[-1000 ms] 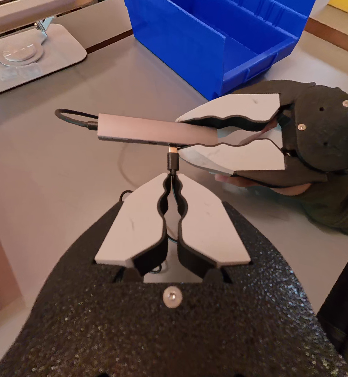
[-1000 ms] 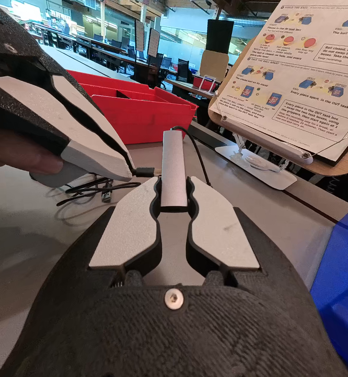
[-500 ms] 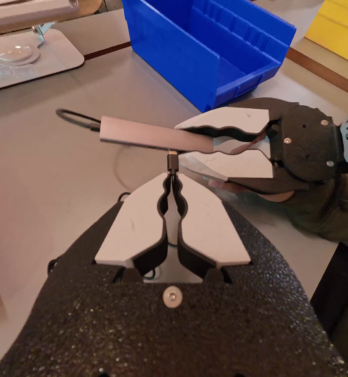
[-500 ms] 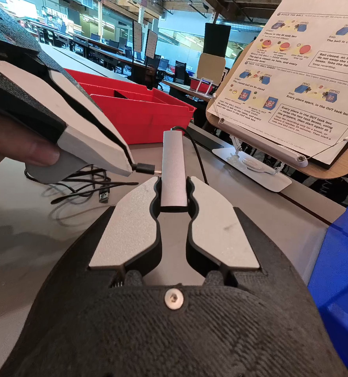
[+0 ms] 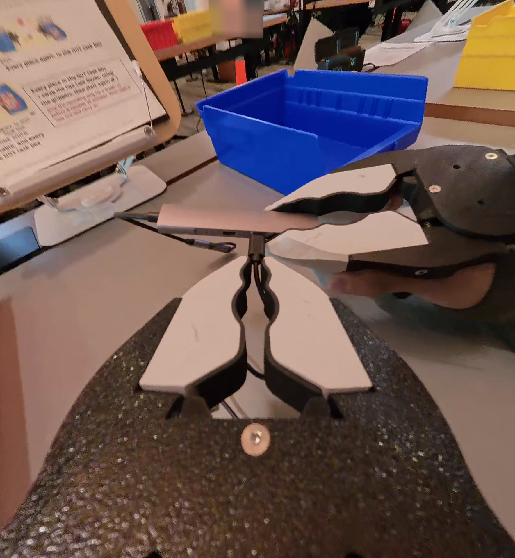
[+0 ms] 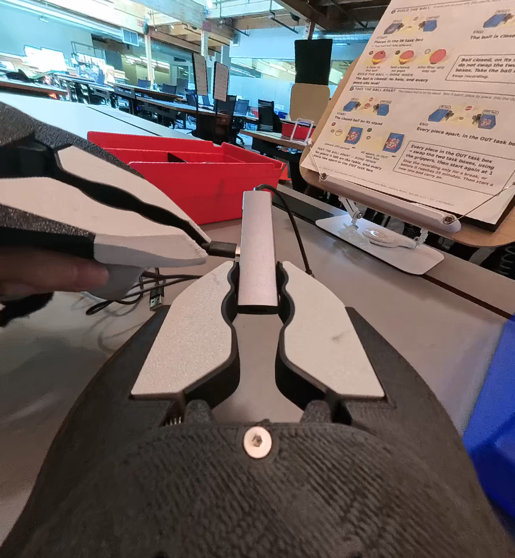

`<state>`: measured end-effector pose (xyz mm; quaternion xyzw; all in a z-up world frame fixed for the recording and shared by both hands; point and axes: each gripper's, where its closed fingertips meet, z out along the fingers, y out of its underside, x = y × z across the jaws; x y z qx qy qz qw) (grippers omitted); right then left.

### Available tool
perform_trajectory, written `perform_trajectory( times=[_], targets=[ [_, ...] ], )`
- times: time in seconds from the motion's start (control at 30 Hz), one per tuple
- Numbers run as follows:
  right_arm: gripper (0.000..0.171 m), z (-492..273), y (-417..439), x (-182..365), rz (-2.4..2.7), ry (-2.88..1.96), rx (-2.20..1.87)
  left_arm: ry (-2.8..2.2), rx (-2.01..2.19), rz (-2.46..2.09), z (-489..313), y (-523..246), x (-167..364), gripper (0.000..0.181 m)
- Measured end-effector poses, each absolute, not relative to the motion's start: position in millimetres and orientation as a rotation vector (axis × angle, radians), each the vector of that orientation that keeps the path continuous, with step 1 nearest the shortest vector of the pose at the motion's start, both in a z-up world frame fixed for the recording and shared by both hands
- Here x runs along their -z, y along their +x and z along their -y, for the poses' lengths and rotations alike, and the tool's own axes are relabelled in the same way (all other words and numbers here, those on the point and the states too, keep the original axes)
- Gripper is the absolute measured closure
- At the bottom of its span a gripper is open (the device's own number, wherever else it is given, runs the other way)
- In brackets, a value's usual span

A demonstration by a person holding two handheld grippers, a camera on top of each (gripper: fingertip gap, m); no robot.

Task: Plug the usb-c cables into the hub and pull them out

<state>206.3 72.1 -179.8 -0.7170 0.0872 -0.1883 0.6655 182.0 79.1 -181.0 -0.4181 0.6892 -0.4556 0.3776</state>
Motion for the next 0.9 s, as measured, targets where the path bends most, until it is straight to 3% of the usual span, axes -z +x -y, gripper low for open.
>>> perform_trajectory(
  times=[0.9],
  targets=[
    [0.146, -75, 203, 187, -0.145, -1.679, 0.557, -0.979, 1.002, -1.720, -85, 180, 181, 0.178]
  ],
)
